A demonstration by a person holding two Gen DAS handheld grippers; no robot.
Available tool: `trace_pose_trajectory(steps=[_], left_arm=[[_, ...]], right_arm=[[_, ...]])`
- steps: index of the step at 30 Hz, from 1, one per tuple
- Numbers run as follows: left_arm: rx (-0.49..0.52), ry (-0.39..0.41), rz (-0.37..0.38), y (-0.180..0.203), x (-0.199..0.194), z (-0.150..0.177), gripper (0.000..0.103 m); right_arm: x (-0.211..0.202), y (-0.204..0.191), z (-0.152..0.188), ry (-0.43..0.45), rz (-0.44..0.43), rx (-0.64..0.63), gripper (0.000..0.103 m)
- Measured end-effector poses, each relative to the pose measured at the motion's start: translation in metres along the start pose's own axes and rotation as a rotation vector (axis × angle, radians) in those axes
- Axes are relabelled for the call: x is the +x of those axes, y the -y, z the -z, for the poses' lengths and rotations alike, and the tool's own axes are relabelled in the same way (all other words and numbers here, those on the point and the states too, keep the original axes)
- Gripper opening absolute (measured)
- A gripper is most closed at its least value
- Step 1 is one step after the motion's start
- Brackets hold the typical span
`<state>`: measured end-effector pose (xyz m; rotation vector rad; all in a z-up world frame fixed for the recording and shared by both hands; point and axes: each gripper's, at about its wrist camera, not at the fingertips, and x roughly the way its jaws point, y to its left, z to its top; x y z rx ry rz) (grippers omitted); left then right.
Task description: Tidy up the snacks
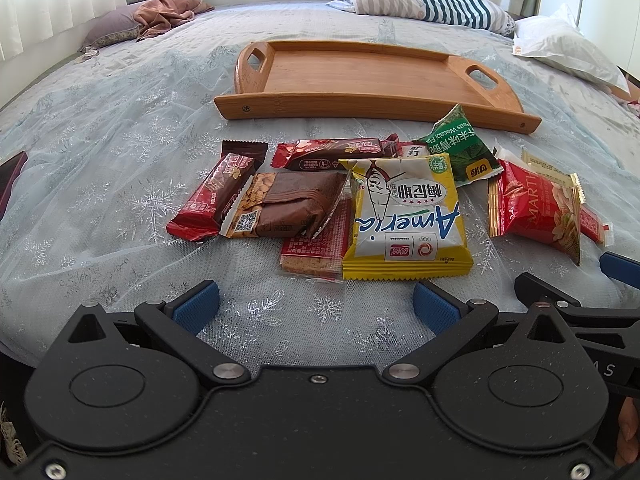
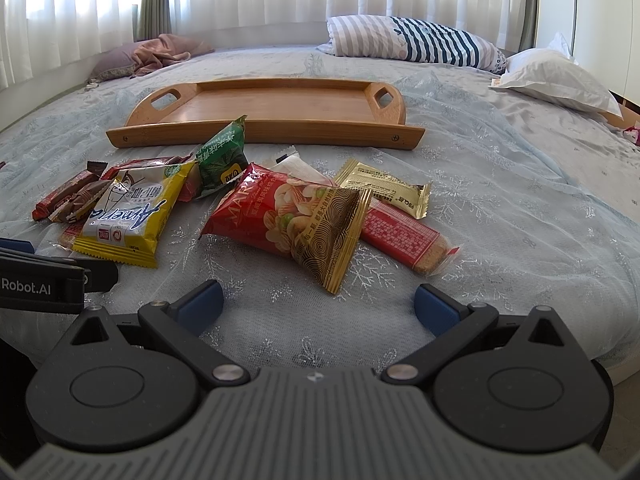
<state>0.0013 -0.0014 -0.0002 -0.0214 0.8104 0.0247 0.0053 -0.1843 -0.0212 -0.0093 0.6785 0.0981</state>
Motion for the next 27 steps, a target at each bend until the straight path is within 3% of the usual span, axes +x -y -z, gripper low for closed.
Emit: trace_pose_trajectory(steps=[10, 22, 27], left_arm=[[0.000, 0.007, 0.005, -0.001, 0.002, 0.001, 0.103], [0.026, 0.070, 0.033, -0.008, -0.013, 0.011, 0.103], [0.050, 0.107, 0.044, -0.009, -0.029, 0.007, 0.095]], right_arm=[[0.001, 0.000, 0.000, 0.004, -0.003, 0.007, 0.103], [-0.007, 0.002, 0.001, 0.044, -0.001, 0.021, 0.103], [-0.020, 0.007, -0.004, 0.116, -0.029, 0.057, 0.103]])
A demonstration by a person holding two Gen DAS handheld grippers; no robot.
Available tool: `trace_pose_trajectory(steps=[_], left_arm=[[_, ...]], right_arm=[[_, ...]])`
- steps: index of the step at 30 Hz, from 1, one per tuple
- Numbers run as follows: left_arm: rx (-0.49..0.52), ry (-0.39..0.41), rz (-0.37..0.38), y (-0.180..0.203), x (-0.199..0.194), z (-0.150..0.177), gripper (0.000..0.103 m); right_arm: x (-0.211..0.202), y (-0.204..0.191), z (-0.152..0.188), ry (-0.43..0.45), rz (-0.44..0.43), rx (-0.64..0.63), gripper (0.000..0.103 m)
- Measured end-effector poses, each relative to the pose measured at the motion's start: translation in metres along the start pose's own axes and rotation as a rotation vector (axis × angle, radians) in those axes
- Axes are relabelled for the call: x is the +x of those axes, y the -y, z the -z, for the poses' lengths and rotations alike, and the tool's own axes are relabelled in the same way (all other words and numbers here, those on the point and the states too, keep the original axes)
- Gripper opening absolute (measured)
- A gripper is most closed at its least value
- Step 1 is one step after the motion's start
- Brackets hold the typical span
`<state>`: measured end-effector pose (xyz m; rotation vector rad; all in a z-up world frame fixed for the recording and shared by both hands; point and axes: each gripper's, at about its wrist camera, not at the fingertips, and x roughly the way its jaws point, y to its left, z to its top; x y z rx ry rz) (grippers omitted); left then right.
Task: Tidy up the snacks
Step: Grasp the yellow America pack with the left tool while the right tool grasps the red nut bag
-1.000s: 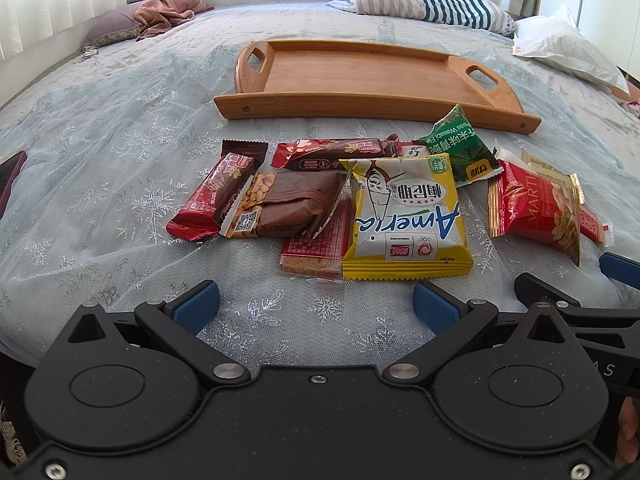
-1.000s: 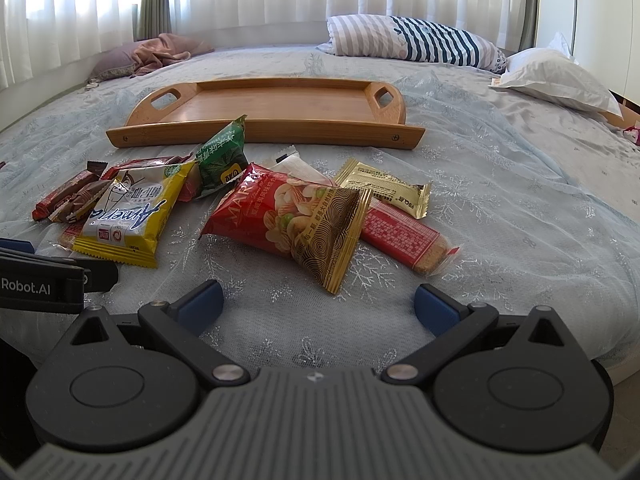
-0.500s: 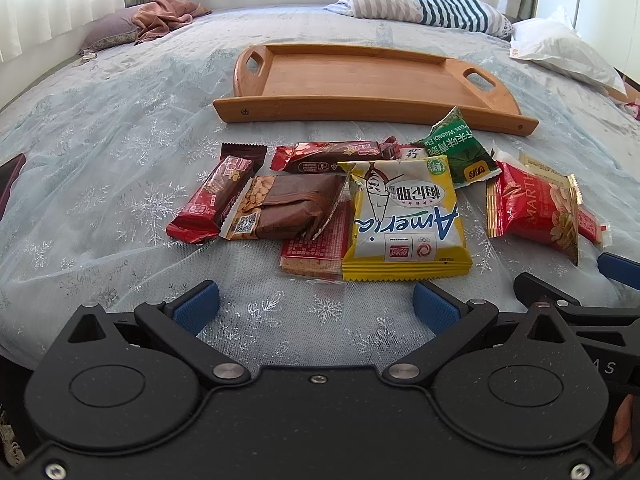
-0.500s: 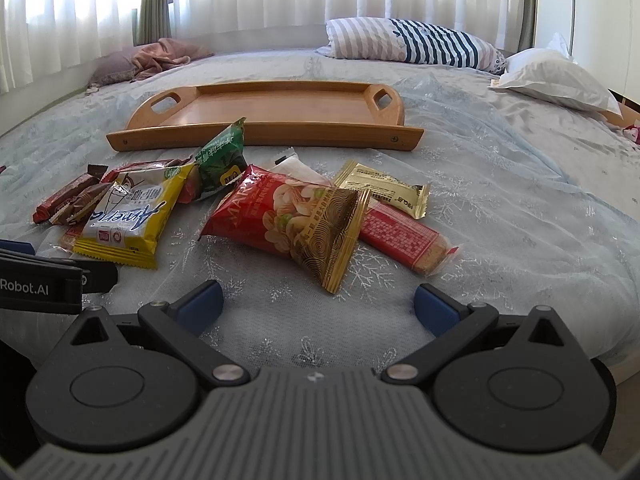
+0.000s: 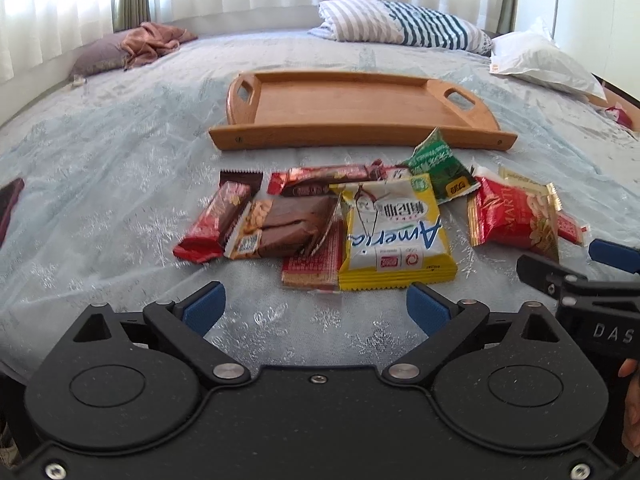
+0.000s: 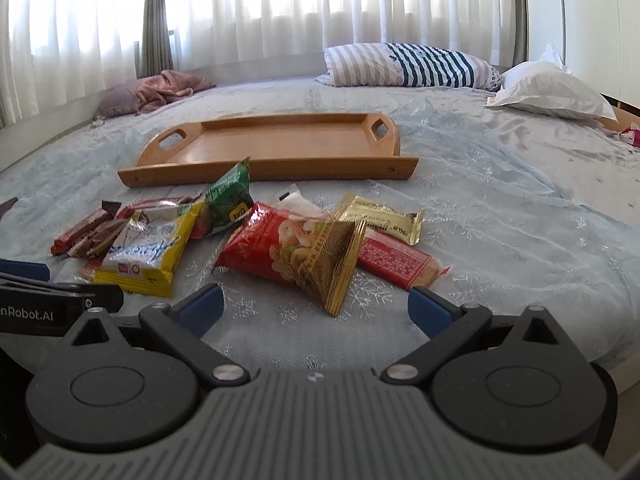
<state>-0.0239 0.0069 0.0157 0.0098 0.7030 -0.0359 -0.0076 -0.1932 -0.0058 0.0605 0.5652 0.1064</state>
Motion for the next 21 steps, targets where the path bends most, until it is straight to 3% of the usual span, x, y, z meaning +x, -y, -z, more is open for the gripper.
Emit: trace_pose_trajectory(steps=[2, 6, 9, 15, 21], left_arm=[[0.009, 0.025, 0.005, 0.000, -0.007, -0.004, 0.087], [-0.030, 0.040, 0.071, -0.003, -0.015, -0.016, 0.049], [-0.060, 0.027, 0.125, -0.005, -0.014, -0.023, 0.046], [-0.080, -0.001, 0.203, -0.002, -0.006, -0.030, 0.046], [-0.033, -0.012, 0.184, 0.011, 0.010, -0.033, 0.052]], right_arm=[[-0.006, 0.000, -0.004, 0.043, -0.002, 0.005, 0.101], [-0.008, -0.005, -0.012, 0.090, 0.011, -0.027, 0.088], [-0.003, -0.012, -0.014, 0.093, 0.008, -0.059, 0.084], [0.011, -0.020, -0.013, 0.127, 0.013, -0.156, 0.090], [0.022, -0.015, -0.016, 0.122, -0.054, -0.295, 0.091]])
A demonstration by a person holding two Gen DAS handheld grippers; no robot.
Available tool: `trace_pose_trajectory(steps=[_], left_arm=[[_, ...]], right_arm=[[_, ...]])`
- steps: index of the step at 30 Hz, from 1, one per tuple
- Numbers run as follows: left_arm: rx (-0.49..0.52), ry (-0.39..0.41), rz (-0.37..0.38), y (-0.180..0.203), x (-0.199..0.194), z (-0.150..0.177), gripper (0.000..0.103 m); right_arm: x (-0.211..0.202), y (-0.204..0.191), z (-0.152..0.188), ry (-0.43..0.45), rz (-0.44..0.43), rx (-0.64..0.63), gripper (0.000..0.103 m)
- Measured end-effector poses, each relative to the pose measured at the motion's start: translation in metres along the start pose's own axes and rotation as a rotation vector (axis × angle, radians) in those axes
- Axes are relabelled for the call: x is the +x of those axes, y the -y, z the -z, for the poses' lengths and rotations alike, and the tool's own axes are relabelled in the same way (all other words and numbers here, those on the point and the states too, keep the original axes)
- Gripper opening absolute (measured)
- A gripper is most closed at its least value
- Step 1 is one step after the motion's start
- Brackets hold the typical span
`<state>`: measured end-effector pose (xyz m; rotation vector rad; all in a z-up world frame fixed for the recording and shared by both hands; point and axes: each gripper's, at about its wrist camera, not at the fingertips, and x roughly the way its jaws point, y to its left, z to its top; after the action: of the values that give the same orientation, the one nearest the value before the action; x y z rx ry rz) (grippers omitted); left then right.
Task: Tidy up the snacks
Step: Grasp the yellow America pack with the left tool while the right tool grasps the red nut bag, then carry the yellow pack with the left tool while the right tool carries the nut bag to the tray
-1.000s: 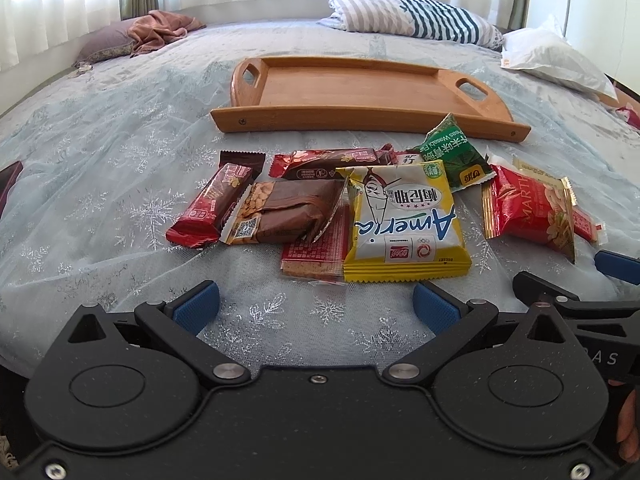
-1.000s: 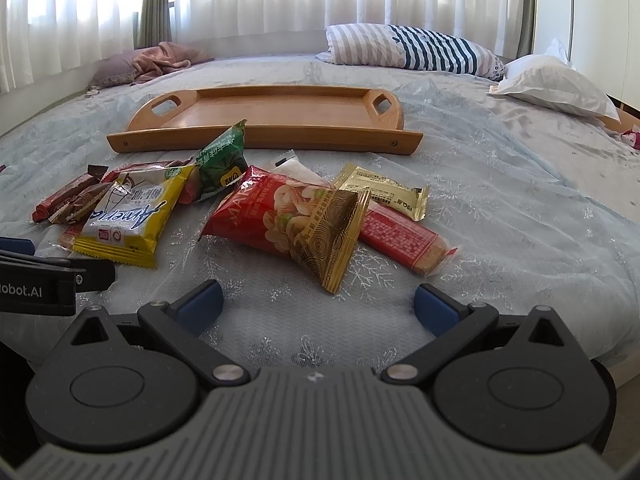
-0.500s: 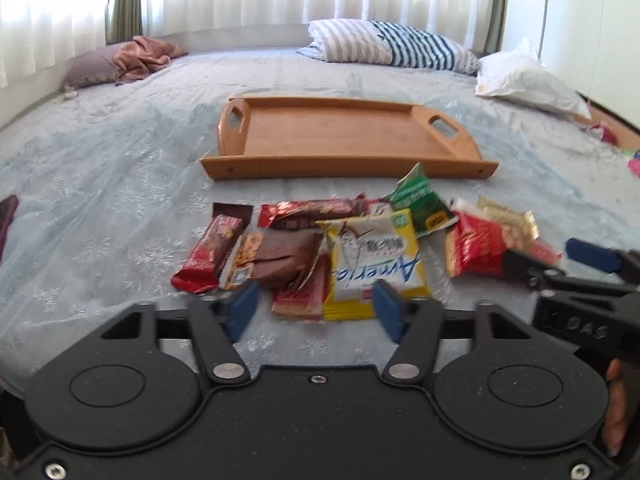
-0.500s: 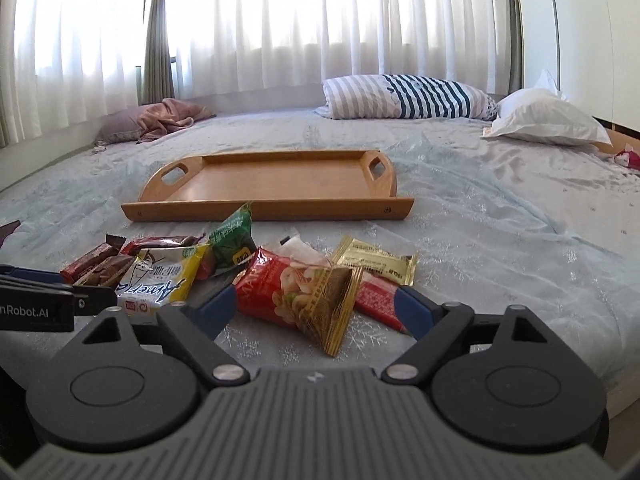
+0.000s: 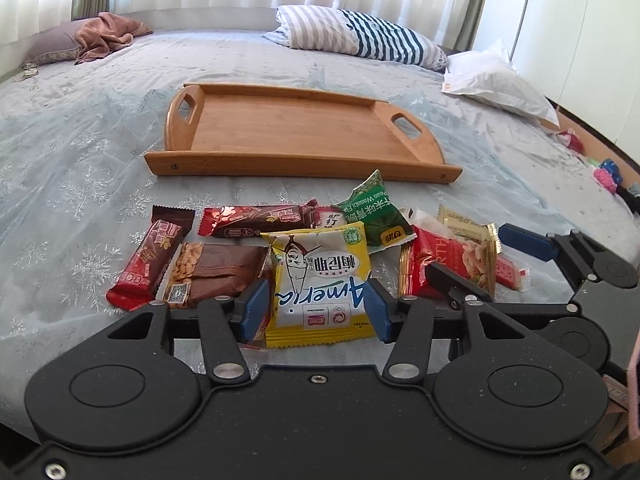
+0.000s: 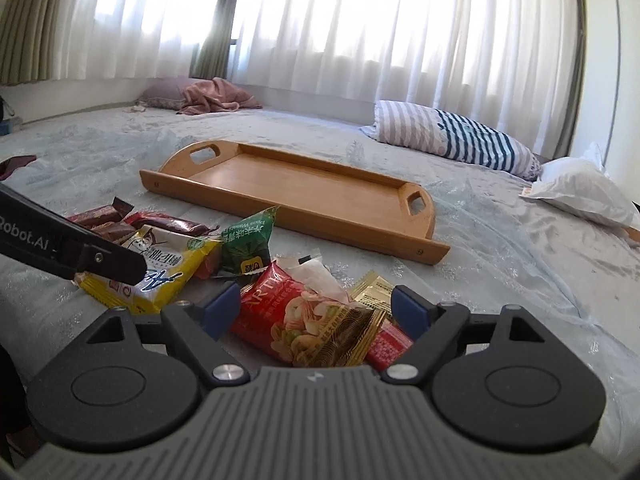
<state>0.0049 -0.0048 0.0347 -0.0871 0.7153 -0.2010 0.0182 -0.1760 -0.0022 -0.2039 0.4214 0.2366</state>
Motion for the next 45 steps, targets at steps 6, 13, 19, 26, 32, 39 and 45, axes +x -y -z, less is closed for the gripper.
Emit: trace_pose_trajectory(steps=[6, 13, 19, 26, 32, 39, 45], left_arm=[[0.018, -0.023, -0.015, 0.005, 0.019, 0.000, 0.058], [0.037, -0.017, -0.017, 0.011, 0.028, -0.003, 0.065], [0.099, -0.013, -0.024, 0.020, 0.033, 0.000, 0.054], [0.090, -0.013, -0.020, 0.021, 0.028, -0.002, 0.053], [0.086, 0.005, -0.021, 0.020, 0.020, -0.006, 0.053], [0.101, 0.013, -0.020, 0.021, 0.013, -0.005, 0.053], [0.090, 0.020, -0.028, 0.019, 0.008, -0.005, 0.053]], right_arm=[[0.005, -0.003, 0.001, 0.009, -0.053, -0.071, 0.092], [0.007, -0.016, 0.008, 0.011, -0.062, -0.140, 0.086], [0.001, -0.014, 0.011, 0.028, -0.055, -0.114, 0.079], [-0.007, -0.007, 0.011, 0.047, -0.042, -0.047, 0.059], [-0.014, 0.004, 0.004, 0.037, -0.034, 0.050, 0.026], [-0.007, 0.002, -0.003, 0.002, -0.146, -0.219, 0.068], [0.008, 0.005, -0.009, -0.069, -0.243, -0.420, 0.071]])
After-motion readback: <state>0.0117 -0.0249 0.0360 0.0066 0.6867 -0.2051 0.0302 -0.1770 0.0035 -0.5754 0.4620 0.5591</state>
